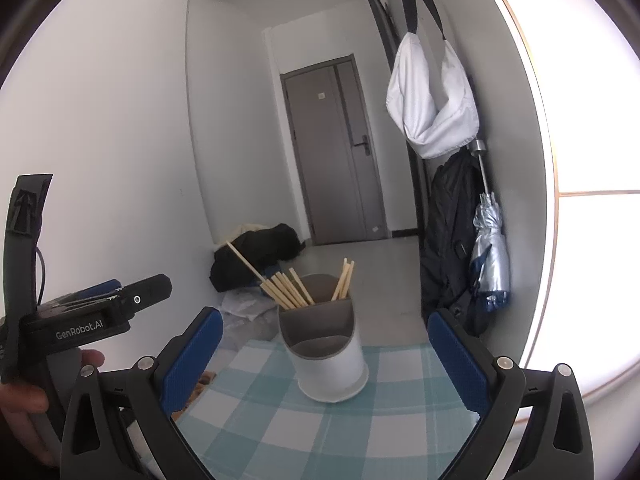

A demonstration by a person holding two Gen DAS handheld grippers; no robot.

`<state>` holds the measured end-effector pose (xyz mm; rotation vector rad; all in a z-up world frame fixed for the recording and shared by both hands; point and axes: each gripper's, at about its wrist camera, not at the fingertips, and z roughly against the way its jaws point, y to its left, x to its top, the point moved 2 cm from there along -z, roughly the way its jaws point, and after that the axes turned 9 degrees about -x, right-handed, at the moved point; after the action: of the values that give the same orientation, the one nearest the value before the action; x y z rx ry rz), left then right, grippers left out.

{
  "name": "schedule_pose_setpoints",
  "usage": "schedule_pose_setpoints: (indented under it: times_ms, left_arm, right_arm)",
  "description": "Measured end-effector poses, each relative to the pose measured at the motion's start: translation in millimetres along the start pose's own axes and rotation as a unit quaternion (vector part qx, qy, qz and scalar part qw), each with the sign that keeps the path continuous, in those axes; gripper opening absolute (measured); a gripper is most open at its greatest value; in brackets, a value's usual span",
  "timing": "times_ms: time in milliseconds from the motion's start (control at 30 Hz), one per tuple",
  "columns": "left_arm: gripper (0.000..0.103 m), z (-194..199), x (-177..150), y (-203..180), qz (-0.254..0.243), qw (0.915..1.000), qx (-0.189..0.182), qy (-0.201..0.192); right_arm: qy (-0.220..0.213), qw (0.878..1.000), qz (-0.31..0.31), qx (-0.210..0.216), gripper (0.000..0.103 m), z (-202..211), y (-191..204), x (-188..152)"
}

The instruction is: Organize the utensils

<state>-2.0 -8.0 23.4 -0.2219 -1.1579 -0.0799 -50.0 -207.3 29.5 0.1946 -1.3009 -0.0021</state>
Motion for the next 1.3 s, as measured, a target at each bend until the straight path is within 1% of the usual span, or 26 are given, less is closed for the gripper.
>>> schedule_pose_setpoints:
  times_ms: [100, 233, 333, 433, 533, 633, 700, 933, 1300]
  left_arm:
    - [0.102, -1.1, -3.4, 2.7, 0.002, 1.0000, 0.002, -0.001]
    - [0.102, -4.2, -5.2, 7.3, 0.016, 0.9998, 0.000, 0.009]
    - [0.102, -2.8, -6.0, 7.1, 0.008, 0.9999, 0.013, 0.002]
    - [0.102, -5.5, -6.9, 7.8, 0.011, 0.9999, 0.009, 0.006]
    - [0.102, -9.2, -8.7, 8.8, 0.008, 0.9998, 0.017, 0.009]
    - [0.102, -10.9, -8.3, 13.5, 0.026, 0.9995, 0.011, 0.016]
    - [0.102, -10.3, -8.2, 15.0, 0.031, 0.9993, 0.013, 0.014]
    - [0.102, -11.1, -9.8, 11.2, 0.022, 0.9995, 0.017, 0.017]
    - [0.102, -12.1, -11.0, 10.1, 0.020, 0.9994, 0.011, 0.024]
  right_arm:
    - [0.004, 1.000, -0.006, 0.002, 0.103, -0.9, -2.1, -1.0]
    - [0.005, 1.000, -0.007, 0.000, 0.103, -1.3, -3.3, -1.6]
    - [0.007, 1.000, -0.001, -0.001, 0.103, -2.6, -1.7, -3.2]
    - [0.010, 1.000, 0.006, -0.001, 0.103, -4.7, 0.6, -5.3]
    - [0.016, 1.000, 0.008, -0.001, 0.103, -7.5, 1.9, -7.4]
    - [0.018, 1.000, 0.011, -0.002, 0.103, -8.8, 3.1, -8.8]
    - [0.021, 1.000, 0.011, -0.001, 0.103, -9.8, 3.8, -9.9]
    - [0.025, 1.000, 0.016, -0.002, 0.103, -10.7, 5.9, -12.5]
    - [0.026, 0.999, 0.016, -0.007, 0.103, -10.4, 5.1, -13.4]
